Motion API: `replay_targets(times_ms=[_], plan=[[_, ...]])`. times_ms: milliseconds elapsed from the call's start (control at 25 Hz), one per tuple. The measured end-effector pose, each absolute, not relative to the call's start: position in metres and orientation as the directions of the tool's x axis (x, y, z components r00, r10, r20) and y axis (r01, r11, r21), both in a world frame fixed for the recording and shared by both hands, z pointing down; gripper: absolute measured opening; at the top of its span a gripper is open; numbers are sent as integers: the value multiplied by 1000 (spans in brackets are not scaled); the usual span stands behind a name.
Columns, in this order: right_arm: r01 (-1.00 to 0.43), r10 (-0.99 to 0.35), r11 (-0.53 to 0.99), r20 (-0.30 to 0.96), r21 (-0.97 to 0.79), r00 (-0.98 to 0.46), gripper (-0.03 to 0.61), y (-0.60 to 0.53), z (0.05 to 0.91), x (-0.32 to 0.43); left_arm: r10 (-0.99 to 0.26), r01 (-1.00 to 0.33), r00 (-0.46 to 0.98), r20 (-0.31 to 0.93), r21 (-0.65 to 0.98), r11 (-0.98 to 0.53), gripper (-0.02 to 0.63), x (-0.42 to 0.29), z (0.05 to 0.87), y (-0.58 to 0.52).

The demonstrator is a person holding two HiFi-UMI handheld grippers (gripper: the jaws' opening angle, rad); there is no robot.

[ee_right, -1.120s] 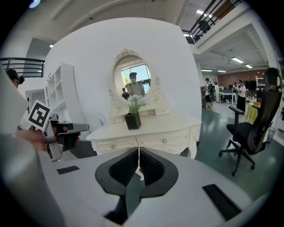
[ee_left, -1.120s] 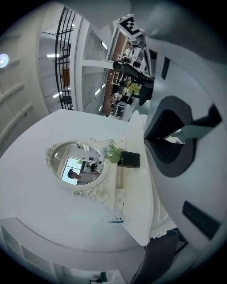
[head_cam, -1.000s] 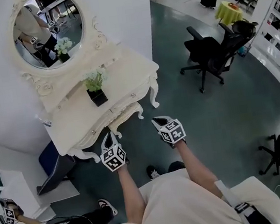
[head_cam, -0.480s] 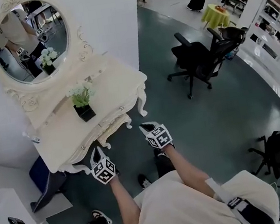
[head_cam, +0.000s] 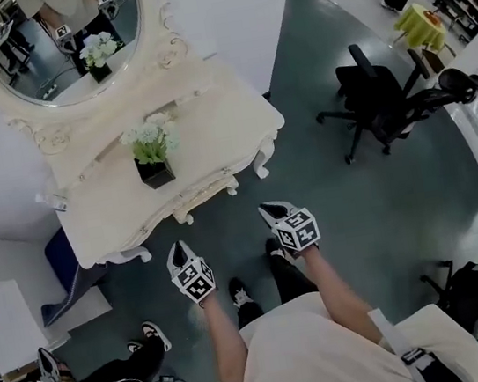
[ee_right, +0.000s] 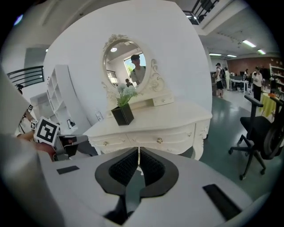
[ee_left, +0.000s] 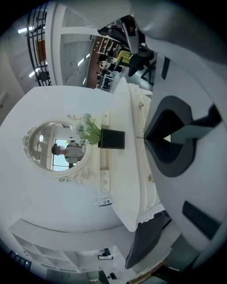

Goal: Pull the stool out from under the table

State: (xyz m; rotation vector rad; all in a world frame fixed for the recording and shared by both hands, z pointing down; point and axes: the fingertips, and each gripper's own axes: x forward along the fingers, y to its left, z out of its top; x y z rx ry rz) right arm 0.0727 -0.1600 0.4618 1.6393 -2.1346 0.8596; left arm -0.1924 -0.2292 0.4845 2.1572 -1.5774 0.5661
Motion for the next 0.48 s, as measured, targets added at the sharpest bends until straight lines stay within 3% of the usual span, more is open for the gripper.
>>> replay_targets(times_ms=[280, 480], plan=[[-941, -703, 171, 633, -291, -323, 46, -176, 522, 111, -767, -964, 257, 588, 101, -246, 15, -158, 528, -225], [-936, -668, 256, 656, -242, -352, 46, -199, 569, 129, -757, -965, 257, 601, 122, -232, 15, -142, 566, -229]])
